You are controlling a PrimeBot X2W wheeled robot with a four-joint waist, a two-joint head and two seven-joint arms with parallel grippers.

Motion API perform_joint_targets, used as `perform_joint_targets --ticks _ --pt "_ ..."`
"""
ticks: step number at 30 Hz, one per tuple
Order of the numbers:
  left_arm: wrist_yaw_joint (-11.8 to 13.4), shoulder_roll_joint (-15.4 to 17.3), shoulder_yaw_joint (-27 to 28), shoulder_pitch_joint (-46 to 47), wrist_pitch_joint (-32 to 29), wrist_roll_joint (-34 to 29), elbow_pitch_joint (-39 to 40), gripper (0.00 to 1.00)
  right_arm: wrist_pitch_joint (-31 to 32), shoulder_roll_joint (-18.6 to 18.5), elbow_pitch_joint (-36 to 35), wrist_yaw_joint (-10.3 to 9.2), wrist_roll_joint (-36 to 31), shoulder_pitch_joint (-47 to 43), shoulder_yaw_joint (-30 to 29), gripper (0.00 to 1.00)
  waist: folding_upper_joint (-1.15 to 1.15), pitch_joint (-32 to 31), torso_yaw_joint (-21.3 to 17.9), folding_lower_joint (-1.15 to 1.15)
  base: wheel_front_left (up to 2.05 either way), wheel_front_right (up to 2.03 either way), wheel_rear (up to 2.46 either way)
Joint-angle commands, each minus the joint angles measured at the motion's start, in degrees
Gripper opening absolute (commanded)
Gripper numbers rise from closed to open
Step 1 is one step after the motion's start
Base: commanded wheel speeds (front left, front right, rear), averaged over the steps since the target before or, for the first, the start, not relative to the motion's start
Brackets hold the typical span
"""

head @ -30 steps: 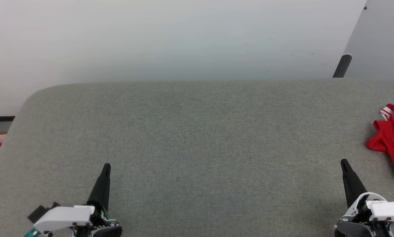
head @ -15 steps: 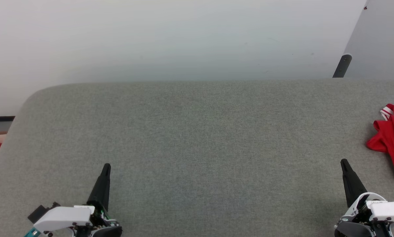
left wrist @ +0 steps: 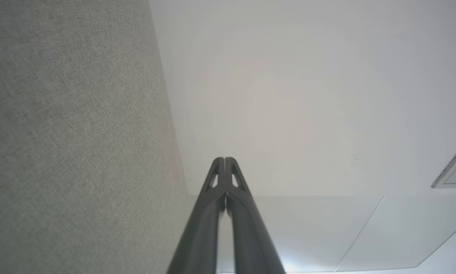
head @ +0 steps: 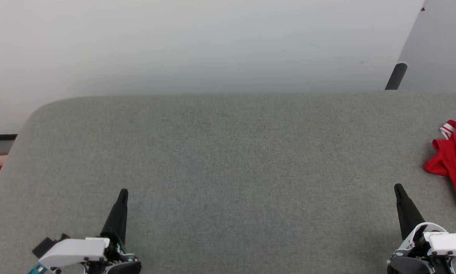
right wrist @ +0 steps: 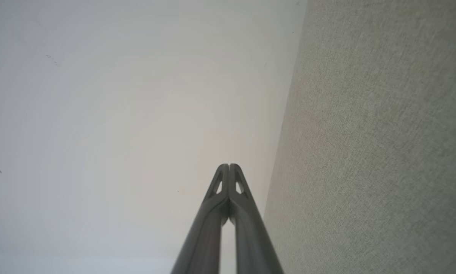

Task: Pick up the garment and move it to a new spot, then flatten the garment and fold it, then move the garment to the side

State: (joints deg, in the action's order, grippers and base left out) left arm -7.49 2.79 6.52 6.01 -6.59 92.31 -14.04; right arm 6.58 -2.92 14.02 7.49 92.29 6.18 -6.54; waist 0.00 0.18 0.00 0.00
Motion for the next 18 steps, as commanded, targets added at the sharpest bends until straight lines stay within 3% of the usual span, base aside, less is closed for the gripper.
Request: perform_joint_targets --ticks 1,18 --pt "0.00 0.01 0.12 0.46 -0.15 0.15 -0.06 0.00 0.13 0.18 0.01 0.00 0.22 0.18 -0.03 0.00 0.00 0.00 0.00 0.00 0.00 0.00 0.00" --pt "0.00 0.01 0.10 0.45 -0.13 0.17 -0.06 0.00 0.12 0.17 0.01 0.00 0.23 0.18 -0.02 0.00 0.00 0.00 0.00 0.00 0.00 0.00 0.00"
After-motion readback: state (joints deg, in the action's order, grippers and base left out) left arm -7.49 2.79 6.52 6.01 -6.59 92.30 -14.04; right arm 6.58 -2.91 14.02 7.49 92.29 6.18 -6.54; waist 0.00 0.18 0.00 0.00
